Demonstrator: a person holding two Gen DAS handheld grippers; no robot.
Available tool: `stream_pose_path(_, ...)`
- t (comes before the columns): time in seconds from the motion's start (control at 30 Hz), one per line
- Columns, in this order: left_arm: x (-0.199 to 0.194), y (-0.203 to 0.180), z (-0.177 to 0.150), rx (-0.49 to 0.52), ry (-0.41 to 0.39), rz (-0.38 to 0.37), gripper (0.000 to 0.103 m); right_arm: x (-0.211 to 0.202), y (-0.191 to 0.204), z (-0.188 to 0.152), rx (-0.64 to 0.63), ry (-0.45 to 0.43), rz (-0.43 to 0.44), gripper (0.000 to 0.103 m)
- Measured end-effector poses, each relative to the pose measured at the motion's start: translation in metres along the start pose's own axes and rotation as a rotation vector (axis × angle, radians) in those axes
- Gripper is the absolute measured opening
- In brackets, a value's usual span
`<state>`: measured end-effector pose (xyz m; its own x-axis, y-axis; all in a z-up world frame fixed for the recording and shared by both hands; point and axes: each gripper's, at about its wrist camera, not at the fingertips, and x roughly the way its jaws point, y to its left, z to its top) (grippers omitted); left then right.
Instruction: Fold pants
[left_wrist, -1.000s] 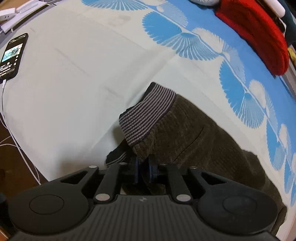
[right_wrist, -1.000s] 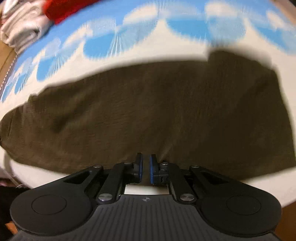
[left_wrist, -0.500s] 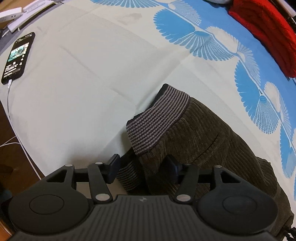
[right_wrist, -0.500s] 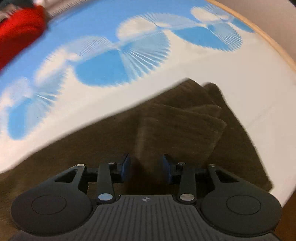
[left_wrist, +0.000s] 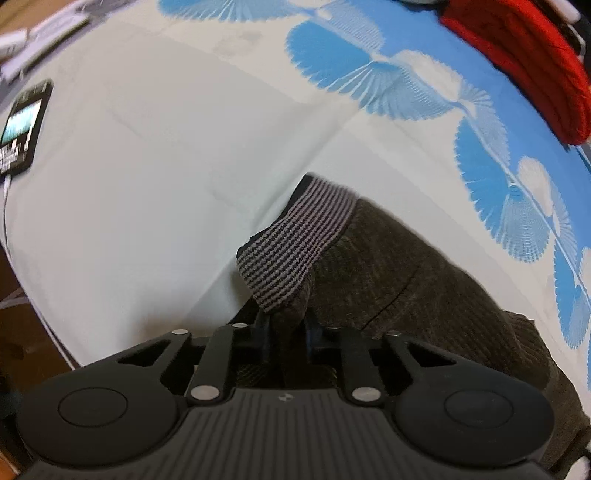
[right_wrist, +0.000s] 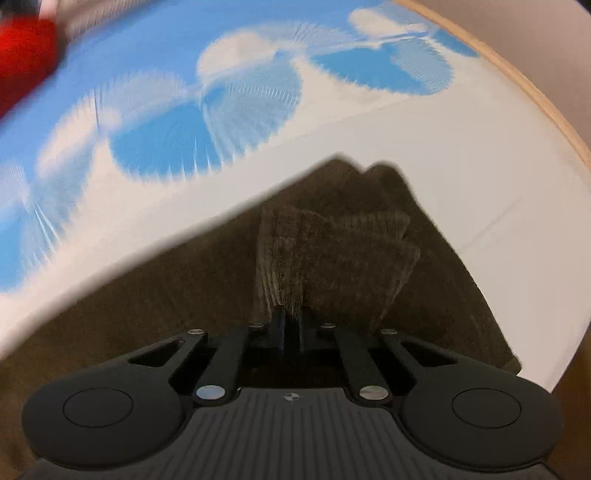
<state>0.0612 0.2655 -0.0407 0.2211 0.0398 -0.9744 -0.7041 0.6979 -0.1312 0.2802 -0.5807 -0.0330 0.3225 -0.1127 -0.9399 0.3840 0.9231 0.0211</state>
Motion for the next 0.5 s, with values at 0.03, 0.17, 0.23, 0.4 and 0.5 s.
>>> stream_pose_path(0.03,-0.005,-0.002,0.003,-0.002,-0.023,-0.017,0.013,-0.015,-0.009,0.005,0.067,-0.045,0.064,0.006)
stream_pose_path(0.17,-0.043,0.01,0.019,-0.179,-0.248,-0.276,0.01,-0.073,-0.058,0.022,0.348,-0.326,0.4,0.005)
stream_pose_path(0.23,-0.057,0.008,0.02,-0.19,-0.328,-0.312,0.011,-0.096,-0.078,0.021,0.446,-0.494,0.504,0.005)
stream_pose_path(0.4,-0.025,0.006,0.012,-0.184,-0.115,-0.226,0.009,-0.097,-0.093,0.014,0.402,-0.463,0.425,0.005)
stream_pose_path(0.5,-0.025,0.013,0.009,-0.195,-0.098,-0.245,0.009,-0.063,-0.111,0.006,0.464,-0.256,0.341,0.005)
